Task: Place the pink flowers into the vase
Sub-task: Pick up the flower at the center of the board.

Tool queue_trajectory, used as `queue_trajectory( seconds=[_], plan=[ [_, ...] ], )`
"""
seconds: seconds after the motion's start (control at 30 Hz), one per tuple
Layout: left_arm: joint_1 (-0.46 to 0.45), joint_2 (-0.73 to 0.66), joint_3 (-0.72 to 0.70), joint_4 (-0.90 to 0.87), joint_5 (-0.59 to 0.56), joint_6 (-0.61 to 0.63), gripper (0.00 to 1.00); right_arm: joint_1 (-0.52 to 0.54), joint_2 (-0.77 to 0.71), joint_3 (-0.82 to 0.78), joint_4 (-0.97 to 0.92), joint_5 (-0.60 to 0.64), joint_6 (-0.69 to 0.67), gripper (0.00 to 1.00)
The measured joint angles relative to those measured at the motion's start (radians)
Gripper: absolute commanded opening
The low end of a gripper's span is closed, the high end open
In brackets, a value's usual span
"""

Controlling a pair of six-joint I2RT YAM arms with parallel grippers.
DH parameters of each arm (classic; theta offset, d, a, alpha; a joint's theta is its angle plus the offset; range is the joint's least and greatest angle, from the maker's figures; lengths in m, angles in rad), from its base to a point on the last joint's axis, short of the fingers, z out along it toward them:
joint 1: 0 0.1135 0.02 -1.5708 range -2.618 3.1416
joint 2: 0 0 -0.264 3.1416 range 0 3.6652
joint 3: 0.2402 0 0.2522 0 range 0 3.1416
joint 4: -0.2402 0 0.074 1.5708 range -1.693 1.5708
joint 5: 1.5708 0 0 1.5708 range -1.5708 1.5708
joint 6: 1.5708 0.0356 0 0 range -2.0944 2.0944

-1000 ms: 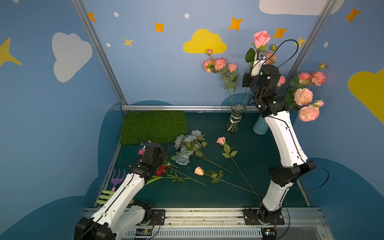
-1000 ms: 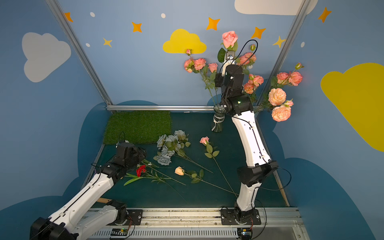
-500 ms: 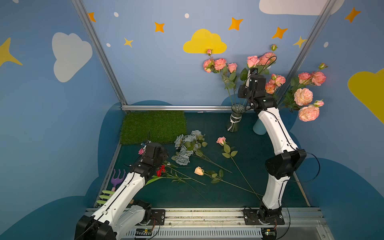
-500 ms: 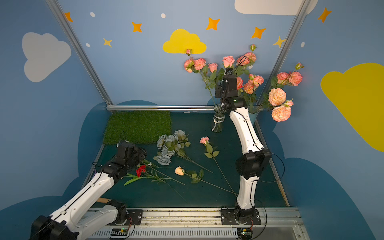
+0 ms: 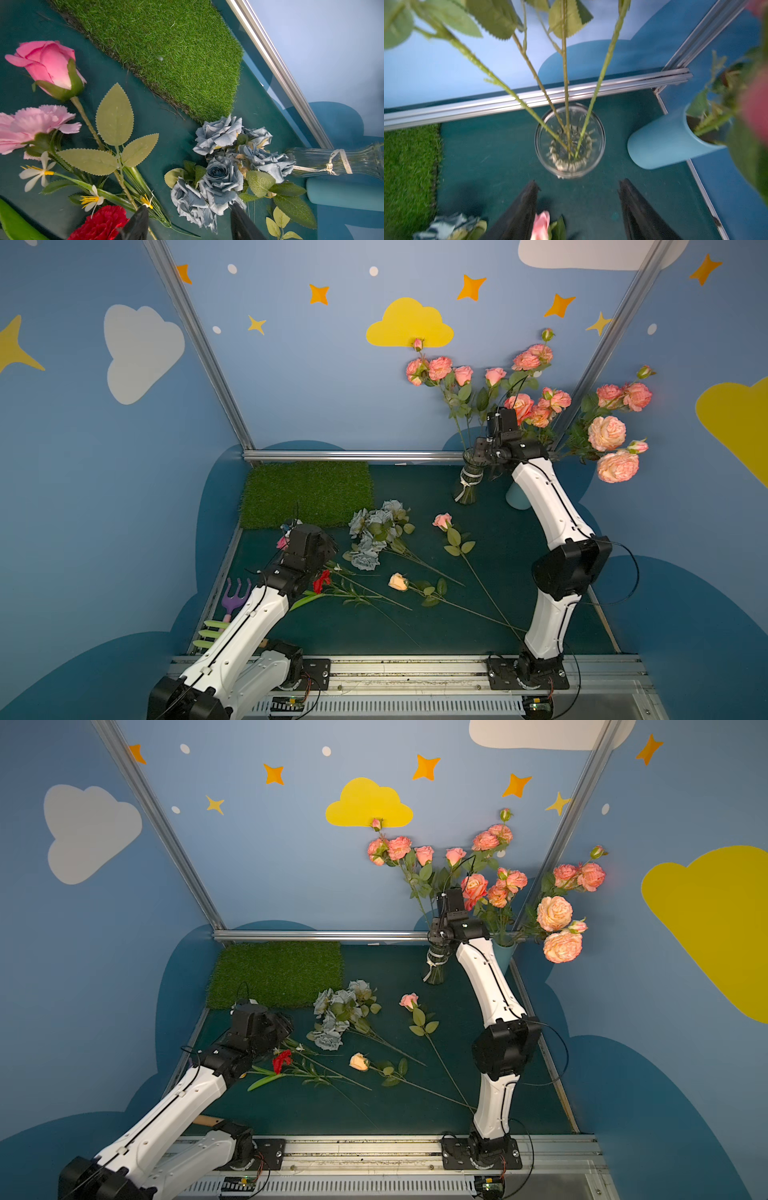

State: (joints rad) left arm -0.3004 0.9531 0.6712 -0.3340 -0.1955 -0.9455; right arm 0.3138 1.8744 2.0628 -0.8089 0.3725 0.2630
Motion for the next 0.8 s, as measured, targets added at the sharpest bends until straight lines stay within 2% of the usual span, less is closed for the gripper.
queue_trajectory(
  seconds=[0.13,0.27,0.47,0.63,0.8],
  plan=[
    [-0.006,-0.009,0.008,-0.013,0.002,0.002,0.64,0.053,-0.18,-0.212,-0.038,0.003,0.024,0.62],
    [-0.019,-0.018,0.009,-0.029,0.004,0.008,0.64,0.077,-0.32,-0.473,-0.046,-0.051,0.035,0.59],
    [-0.041,-0.02,0.022,-0.036,0.008,0.016,0.64,0.077,-0.38,-0.76,-0.075,-0.191,0.05,0.51],
    [-0.055,-0.02,0.021,-0.036,0.008,0.015,0.64,0.083,-0.366,-0.815,-0.107,-0.303,0.066,0.47],
    [-0.06,-0.033,0.021,-0.037,0.005,0.015,0.64,0.083,-0.266,-0.803,-0.109,-0.386,0.049,0.44]
  ],
)
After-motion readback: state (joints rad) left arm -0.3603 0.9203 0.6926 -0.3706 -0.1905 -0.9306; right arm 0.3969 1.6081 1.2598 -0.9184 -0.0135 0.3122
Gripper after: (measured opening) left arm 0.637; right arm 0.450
